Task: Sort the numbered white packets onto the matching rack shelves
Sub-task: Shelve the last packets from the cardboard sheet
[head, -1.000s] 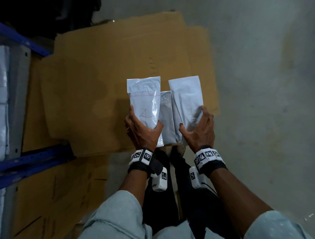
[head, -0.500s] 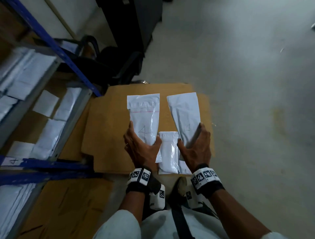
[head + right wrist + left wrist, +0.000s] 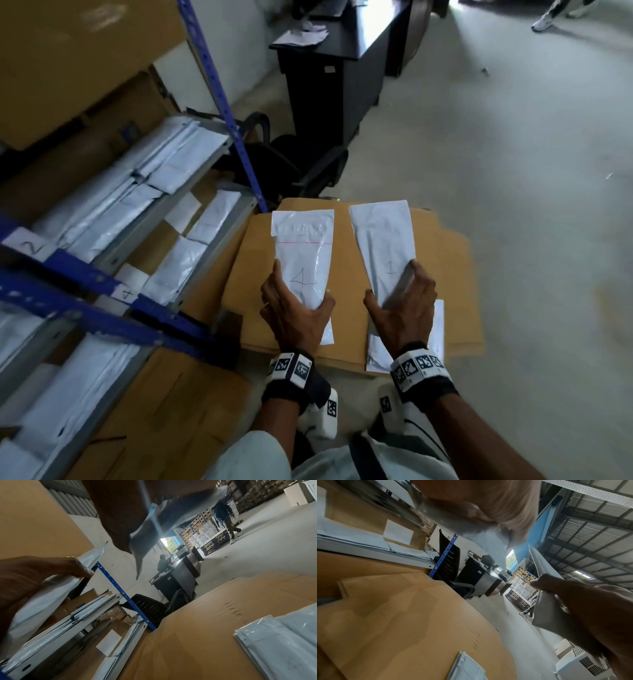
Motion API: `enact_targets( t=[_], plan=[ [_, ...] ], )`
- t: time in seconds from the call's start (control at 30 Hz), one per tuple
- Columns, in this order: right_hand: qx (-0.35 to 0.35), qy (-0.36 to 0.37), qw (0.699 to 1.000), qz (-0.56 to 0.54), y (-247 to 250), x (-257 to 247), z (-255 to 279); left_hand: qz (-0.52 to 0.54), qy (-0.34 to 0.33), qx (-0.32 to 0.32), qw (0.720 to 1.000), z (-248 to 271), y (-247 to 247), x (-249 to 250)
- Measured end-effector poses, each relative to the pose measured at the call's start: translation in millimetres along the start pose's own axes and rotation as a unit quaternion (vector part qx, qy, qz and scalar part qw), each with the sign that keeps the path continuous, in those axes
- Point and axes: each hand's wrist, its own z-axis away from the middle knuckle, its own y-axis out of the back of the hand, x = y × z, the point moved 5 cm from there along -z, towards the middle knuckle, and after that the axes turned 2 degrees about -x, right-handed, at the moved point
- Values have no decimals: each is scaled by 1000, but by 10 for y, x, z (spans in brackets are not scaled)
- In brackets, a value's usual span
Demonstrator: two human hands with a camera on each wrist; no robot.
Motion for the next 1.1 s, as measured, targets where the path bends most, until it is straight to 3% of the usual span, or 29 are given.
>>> enact_targets(
  t=[0.23, 0.43, 0.7, 0.9, 1.1],
  plan=[
    [9, -9, 1000, -23, -340, -553, 602, -15, -1, 0, 1000, -100, 580, -581],
    [-27, -2, 1000, 5, -643, -842, 829, -5, 33, 11, 999, -165, 852, -1097],
    [-41, 31, 999, -6, -1056, -1178, 510, 2, 74, 11, 997, -574, 980, -1388],
    [-62, 11, 996, -58, -1632, -1383, 58, -10, 88, -43, 995, -1060, 953, -1680],
    [-109, 3, 991, -82, -2137, -1430, -68, -26, 101, -51, 993, -1458, 971, -2159]
  ],
)
